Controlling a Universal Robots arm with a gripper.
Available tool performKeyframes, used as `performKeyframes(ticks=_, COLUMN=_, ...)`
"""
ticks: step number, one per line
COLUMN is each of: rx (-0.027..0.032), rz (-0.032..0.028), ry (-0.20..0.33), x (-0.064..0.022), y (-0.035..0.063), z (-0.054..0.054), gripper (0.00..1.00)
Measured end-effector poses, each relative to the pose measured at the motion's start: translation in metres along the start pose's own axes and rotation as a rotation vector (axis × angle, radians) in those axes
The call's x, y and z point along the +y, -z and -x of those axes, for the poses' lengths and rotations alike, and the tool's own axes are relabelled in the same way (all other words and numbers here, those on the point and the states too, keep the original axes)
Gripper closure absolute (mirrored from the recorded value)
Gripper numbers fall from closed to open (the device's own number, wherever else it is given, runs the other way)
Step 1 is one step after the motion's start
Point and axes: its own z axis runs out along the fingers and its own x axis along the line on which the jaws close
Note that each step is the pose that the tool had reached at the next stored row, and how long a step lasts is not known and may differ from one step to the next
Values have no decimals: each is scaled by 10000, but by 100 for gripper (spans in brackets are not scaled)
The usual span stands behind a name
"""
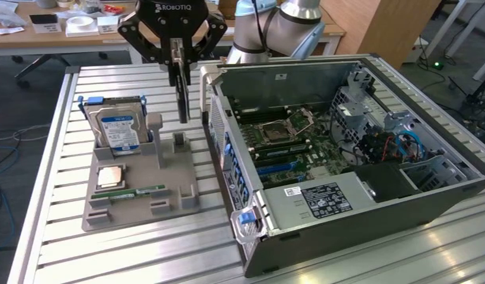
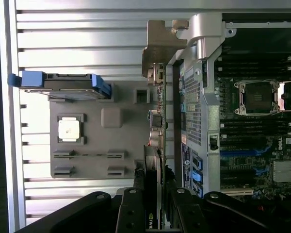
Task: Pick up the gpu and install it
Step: 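Pick up the gpu and move the gpu toward the slot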
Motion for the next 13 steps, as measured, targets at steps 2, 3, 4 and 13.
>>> performKeyframes(ticks=2, rx=0, rz=0, ry=0, x=2, y=1, z=14, gripper=74)
performKeyframes(ticks=3, rx=0, rz=0, ry=0, x=4, y=2, z=23, gripper=74)
performKeyframes(ticks=4, rx=0, rz=0, ry=0, x=7, y=3, z=33, gripper=74)
performKeyframes(ticks=13, rx=-1, rz=0, ry=0, x=41, y=0, z=134, gripper=74)
